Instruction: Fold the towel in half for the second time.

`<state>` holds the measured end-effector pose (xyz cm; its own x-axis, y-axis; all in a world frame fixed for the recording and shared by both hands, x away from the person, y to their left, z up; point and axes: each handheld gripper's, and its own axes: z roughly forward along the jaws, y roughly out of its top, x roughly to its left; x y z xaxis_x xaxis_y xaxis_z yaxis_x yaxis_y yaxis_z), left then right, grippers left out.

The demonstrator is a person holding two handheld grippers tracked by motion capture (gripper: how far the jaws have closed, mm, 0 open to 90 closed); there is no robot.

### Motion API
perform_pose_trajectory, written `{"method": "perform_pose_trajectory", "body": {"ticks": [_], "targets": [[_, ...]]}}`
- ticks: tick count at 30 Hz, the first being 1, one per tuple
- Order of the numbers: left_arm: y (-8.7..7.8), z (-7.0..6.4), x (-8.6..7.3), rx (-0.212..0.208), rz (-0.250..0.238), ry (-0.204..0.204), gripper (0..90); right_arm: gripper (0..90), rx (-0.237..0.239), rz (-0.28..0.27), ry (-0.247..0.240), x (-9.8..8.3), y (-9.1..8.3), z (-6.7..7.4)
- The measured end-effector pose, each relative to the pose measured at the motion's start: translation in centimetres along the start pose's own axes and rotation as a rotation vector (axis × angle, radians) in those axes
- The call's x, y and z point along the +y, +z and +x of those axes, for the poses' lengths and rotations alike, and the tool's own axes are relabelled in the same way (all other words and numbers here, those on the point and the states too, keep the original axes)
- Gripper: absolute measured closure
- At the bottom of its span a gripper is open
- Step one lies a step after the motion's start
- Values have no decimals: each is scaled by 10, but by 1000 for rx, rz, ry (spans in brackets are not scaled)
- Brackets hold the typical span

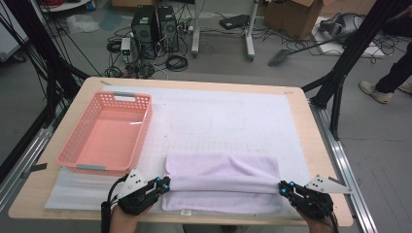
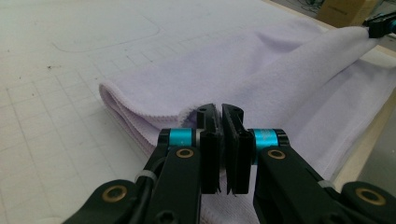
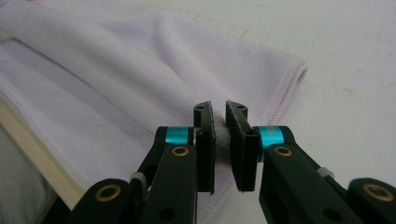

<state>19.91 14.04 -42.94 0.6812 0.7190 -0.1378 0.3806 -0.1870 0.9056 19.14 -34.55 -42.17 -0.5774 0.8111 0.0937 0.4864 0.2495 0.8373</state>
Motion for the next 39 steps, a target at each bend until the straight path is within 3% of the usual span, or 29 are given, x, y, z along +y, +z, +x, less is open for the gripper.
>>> {"method": "perform_pose_trajectory", "body": {"ticks": [3, 5, 7, 10, 13, 18, 22, 24, 27, 29, 31, 33, 35, 39], "targets": [[-1, 1, -2, -2, 7, -10, 845, 814, 4, 3, -6, -2, -1, 2], [-2, 4, -1, 8, -1, -47, 744, 786, 2, 7, -10, -2, -3, 3], [-5, 9, -1, 5, -15, -87, 632, 629, -28, 4, -14, -2, -4, 3], [-7, 12, 1, 17, -37, -97, 582, 552, -59, -58, 16, 1, -10, 3], [-4, 13, 1, 20, -32, -94, 562, 554, -73, -103, 31, 7, -12, 3], [7, 11, 0, 2, 9, -96, 510, 602, -54, -1, -23, 4, 11, 10], [14, 10, -3, 20, 55, -80, 491, 629, -43, 92, -26, -2, 25, 10], [15, 10, -5, 21, 75, -89, 478, 629, -50, 147, -52, -7, 29, 10], [17, 10, -7, 27, 97, -87, 470, 630, -48, 150, -51, -8, 27, 10], [19, 10, -9, 29, 119, -85, 482, 637, -58, 155, -73, -8, 28, 11], [22, 10, -12, 26, 151, -73, 558, 697, -57, 161, -78, -7, 29, 13], [25, 6, -14, 34, 174, -21, 675, 800, -51, 165, -79, -8, 28, 14], [26, 4, -10, 38, 182, 2, 812, 824, -51, 161, -84, -7, 28, 14], [19, 4, -4, 37, 146, -4, 845, 831, -42, 152, -62, -5, 21, 13]]}}
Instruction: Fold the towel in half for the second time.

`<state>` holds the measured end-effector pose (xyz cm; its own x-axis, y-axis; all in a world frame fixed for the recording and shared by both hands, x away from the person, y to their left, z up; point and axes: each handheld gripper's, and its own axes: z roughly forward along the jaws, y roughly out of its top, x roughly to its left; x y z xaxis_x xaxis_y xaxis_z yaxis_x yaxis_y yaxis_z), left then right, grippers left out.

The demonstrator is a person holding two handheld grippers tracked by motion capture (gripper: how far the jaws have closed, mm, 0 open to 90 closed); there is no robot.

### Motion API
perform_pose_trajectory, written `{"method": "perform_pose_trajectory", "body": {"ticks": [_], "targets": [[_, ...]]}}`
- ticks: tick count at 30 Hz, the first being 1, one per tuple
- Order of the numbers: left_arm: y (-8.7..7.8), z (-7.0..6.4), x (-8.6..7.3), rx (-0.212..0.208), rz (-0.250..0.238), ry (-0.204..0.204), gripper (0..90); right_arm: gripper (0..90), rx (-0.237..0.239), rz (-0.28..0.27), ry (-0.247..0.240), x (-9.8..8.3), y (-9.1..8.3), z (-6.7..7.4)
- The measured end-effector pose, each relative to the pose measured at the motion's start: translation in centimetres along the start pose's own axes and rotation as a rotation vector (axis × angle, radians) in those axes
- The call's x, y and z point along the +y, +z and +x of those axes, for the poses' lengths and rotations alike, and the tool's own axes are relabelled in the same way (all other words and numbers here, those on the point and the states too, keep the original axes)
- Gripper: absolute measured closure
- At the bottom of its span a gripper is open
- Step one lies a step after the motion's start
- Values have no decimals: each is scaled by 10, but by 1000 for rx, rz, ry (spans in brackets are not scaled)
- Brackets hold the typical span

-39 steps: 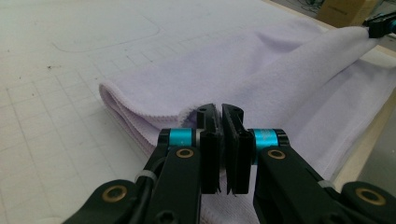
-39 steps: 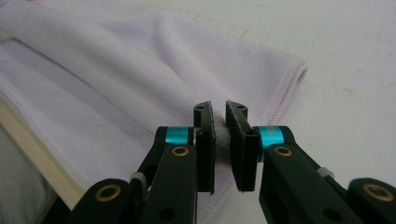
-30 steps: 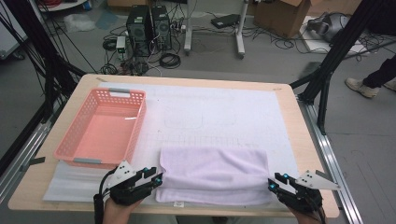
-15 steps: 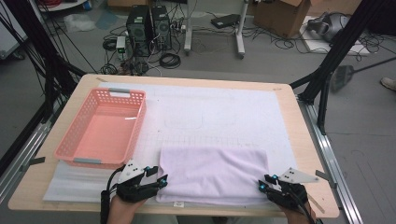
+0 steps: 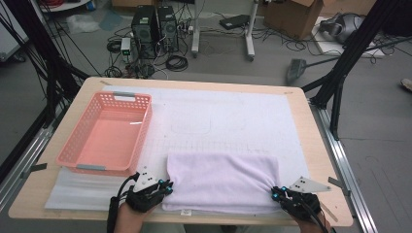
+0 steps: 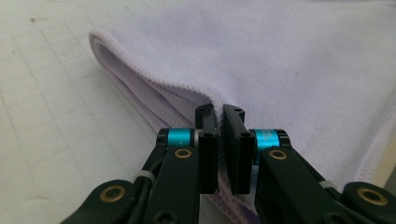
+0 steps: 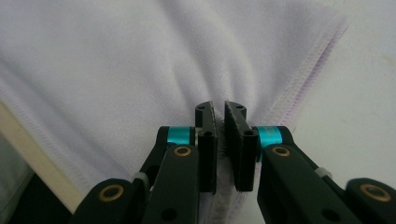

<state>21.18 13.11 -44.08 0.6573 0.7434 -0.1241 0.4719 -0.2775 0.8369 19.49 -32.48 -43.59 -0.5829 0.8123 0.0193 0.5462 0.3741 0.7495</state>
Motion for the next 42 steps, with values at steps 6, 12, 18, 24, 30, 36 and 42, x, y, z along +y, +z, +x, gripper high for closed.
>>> {"method": "perform_pose_trajectory", "body": {"ticks": [6, 12, 18, 24, 30, 36, 42], "targets": [[-17, 1, 0, -64, -34, -46, 847, 832, 32, -44, 21, 2, -22, -2], [-13, 2, 0, -46, -9, -55, 730, 629, 21, -20, 29, -5, -25, 2], [-8, 10, 21, -31, -121, -72, 458, 521, -52, -197, 140, -1, -32, -18], [19, 22, 33, -30, -86, -83, 401, 470, -115, -158, 152, 17, -1, -36], [48, 35, 43, 47, -23, -101, 334, 419, -118, -79, 168, 39, 44, -49], [58, 43, 49, 96, 15, -115, 321, 555, -115, 4, 179, 47, 67, -64], [64, 45, 41, 93, 54, -127, 322, 550, -132, -40, 213, 40, 63, -61]]}}
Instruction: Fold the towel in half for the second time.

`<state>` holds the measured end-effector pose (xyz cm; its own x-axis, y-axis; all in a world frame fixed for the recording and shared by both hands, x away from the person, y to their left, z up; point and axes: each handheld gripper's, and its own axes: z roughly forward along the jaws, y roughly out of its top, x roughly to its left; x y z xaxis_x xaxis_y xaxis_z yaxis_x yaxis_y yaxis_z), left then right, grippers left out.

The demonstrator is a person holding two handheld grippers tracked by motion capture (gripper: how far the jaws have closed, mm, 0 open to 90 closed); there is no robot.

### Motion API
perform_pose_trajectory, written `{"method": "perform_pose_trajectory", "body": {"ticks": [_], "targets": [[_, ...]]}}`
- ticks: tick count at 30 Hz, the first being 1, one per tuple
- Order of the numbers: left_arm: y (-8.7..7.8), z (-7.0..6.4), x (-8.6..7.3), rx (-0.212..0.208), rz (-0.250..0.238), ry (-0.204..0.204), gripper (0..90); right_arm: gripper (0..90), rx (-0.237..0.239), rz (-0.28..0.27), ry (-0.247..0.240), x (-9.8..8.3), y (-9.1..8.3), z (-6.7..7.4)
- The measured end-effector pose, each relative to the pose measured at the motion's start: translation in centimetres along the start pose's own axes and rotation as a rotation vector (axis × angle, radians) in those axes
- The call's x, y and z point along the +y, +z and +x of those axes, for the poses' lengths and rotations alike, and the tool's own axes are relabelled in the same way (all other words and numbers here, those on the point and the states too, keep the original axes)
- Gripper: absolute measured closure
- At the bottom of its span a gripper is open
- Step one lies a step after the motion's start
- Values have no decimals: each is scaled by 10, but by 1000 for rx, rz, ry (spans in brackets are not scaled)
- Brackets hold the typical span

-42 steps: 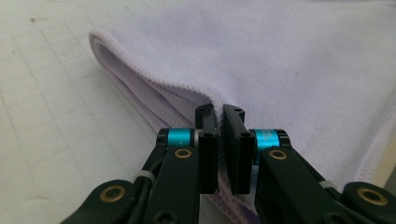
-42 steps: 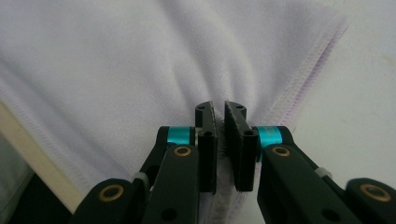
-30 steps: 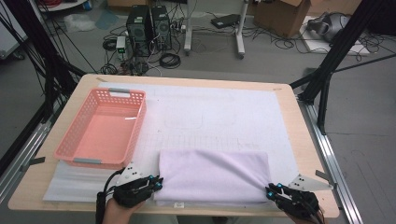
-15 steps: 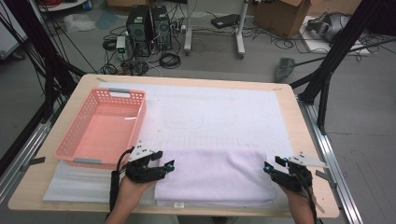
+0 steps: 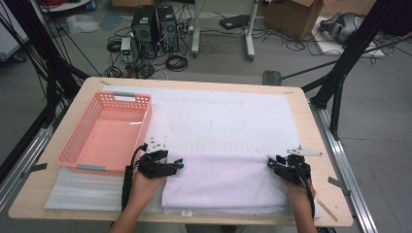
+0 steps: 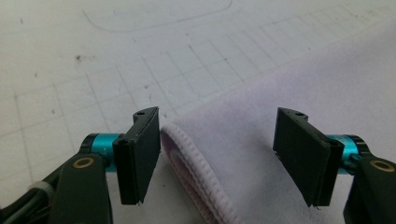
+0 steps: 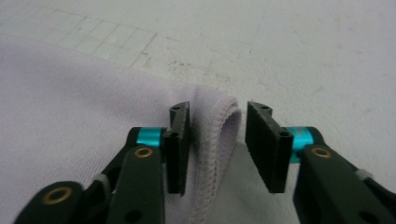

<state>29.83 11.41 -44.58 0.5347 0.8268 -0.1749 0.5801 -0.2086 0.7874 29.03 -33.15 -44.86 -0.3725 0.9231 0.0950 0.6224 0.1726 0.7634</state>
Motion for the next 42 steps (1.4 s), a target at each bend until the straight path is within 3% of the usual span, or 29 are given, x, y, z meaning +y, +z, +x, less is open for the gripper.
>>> {"method": "perform_pose_trajectory", "body": {"ticks": [4, 6, 8, 9, 10, 11, 12, 14, 16, 19, 21, 24, 29, 32, 36, 39, 40, 42], "targets": [[2, 2, -3, -6, 17, -11, 323, 480, 51, 16, 36, -4, -8, -4], [2, 0, -6, 3, 4, 3, 322, 463, 84, 26, 21, -6, -8, -3], [3, -2, -6, 17, 6, 28, 351, 528, 81, 32, -12, -7, -8, 0], [3, -4, -6, 19, 4, 34, 416, 586, 82, 29, -16, -7, -7, 1], [3, -4, -6, -5, 5, 33, 509, 660, 94, 29, -8, -7, -7, 2], [4, -5, -5, -42, 11, 19, 650, 788, 130, 25, 8, -7, -6, 1], [4, -8, -4, -29, 20, 18, 734, 805, 142, 24, 20, -7, -6, 2], [4, -9, 2, -17, 45, 27, 753, 829, 116, 8, -1, -7, -6, 4], [2, -8, 8, -3, 16, 29, 758, 835, 78, -14, -32, -7, -7, 7], [1, -5, 21, 13, -33, 29, 759, 836, 51, -54, -18, -1, -8, 4], [6, -2, 30, 18, -43, 27, 758, 835, 45, -65, -1, 8, -7, 1], [14, 5, 43, 20, -76, -16, 758, 835, 16, -83, -13, 24, -3, -4], [26, 14, 60, 34, -101, -28, 758, 835, -14, -89, -25, 43, 6, -9], [32, 19, 66, 39, -108, -36, 758, 835, -26, -85, -11, 50, 15, -13], [43, 21, 60, 43, -62, -50, 757, 835, -37, -60, -13, 52, 26, -17], [45, 24, 60, 41, -69, -61, 748, 835, -38, -65, -13, 52, 31, -19], [46, 24, 59, 51, -60, -64, 729, 834, -39, -67, -10, 52, 33, -20], [46, 20, 55, 87, -34, -54, 600, 818, -37, -53, -1, 51, 36, -20]]}}
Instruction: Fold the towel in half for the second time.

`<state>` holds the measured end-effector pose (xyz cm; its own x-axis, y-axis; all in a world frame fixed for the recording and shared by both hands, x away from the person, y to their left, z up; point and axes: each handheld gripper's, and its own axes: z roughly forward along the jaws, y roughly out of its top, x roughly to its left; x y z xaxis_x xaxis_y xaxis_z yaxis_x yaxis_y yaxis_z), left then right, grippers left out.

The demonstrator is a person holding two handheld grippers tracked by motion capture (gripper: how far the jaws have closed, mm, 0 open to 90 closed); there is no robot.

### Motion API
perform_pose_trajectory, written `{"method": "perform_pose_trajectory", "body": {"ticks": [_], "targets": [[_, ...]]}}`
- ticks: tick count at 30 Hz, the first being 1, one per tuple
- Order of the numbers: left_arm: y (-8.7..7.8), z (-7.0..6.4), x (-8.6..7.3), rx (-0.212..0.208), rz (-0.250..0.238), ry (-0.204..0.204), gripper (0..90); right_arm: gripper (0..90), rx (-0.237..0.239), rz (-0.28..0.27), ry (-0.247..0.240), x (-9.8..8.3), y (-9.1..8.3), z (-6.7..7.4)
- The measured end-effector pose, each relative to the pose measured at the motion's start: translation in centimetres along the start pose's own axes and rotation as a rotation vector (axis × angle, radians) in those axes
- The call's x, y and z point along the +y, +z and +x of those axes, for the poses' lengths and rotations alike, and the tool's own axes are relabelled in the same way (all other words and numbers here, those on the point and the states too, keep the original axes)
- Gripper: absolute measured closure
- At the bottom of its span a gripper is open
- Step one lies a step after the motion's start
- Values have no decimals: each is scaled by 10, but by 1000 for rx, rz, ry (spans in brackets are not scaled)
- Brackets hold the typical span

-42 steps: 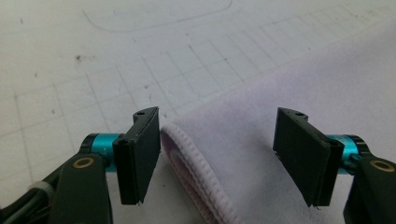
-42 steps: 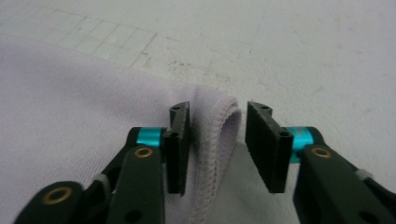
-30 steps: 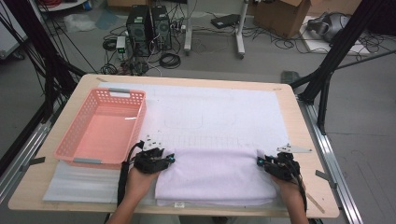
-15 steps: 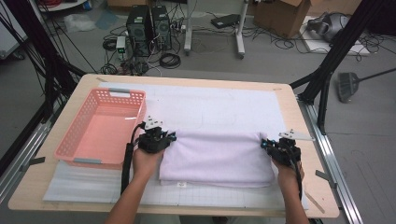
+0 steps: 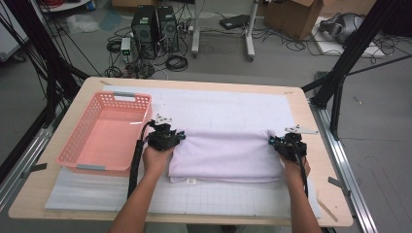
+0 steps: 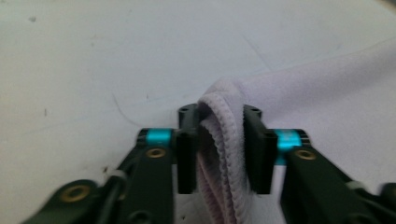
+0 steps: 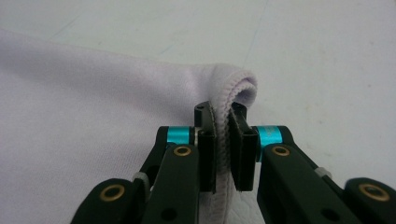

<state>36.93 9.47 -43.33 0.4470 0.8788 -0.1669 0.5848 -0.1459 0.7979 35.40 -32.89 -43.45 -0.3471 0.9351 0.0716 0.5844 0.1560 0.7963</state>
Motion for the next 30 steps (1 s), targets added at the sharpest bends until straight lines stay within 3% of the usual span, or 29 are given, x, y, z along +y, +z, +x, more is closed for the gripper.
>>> {"method": "perform_pose_trajectory", "body": {"ticks": [3, 5, 7, 9, 11, 14, 15, 16, 17, 18, 21, 25, 27, 29, 30], "targets": [[-2, -2, -10, 25, 33, -5, 438, 661, 6, 11, -3, -2, 2, -2], [-4, -1, -14, 40, 42, 4, 374, 560, 18, 13, 33, -3, 2, -6], [-7, -1, -17, 51, 40, -17, 358, 511, 35, 16, 40, -5, 1, -8], [-8, 1, -21, 39, 49, -33, 325, 482, 87, 39, 41, -9, 1, -8], [-7, 0, -23, 26, 61, -14, 314, 472, 102, 70, 3, -15, 3, -5], [-7, -2, -25, 38, 48, 18, 363, 555, 99, 58, 23, -18, 2, -5], [-8, -2, -25, 1, 45, 21, 455, 665, 106, 58, 22, -18, 2, -5], [-8, -3, -25, -55, 50, 11, 620, 750, 136, 60, 27, -18, 1, -5], [-7, -7, -25, -48, 43, 35, 760, 775, 142, 62, 25, -18, 1, -4], [-7, -9, -24, -36, 39, 61, 784, 786, 137, 60, 18, -17, 1, -3], [-9, -5, -19, 4, -40, 18, 810, 800, 126, 34, 33, -17, 0, -4], [-4, -4, -14, 24, -31, 32, 807, 798, 84, -26, 51, -14, -2, -2], [-4, -4, -14, 20, -30, 6, 737, 756, 65, -6, 43, -14, 1, 0], [-9, -3, -14, 1, -46, -20, 548, 625, 47, 3, 56, -15, 0, 0], [-13, -4, -15, -14, -60, -20, 516, 596, 40, -3, 57, -15, -3, -1]]}}
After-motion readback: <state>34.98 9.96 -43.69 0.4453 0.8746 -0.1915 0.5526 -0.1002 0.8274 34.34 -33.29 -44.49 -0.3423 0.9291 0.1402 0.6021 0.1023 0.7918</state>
